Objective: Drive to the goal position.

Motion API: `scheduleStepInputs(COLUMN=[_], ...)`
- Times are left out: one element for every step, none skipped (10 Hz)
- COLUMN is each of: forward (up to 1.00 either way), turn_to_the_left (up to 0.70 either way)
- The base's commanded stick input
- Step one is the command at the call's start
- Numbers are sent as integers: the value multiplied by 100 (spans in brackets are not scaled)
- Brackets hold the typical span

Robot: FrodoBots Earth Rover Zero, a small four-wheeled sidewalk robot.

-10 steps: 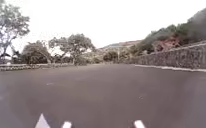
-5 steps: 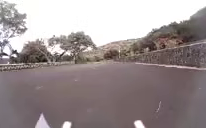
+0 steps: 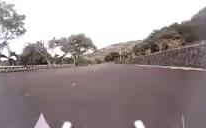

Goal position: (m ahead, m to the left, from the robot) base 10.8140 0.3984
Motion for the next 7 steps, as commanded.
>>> scheduleStepInputs(forward=[100,100,100,100,100,100,100], turn_to_the_left=[0,0,0,0,0,0,0])
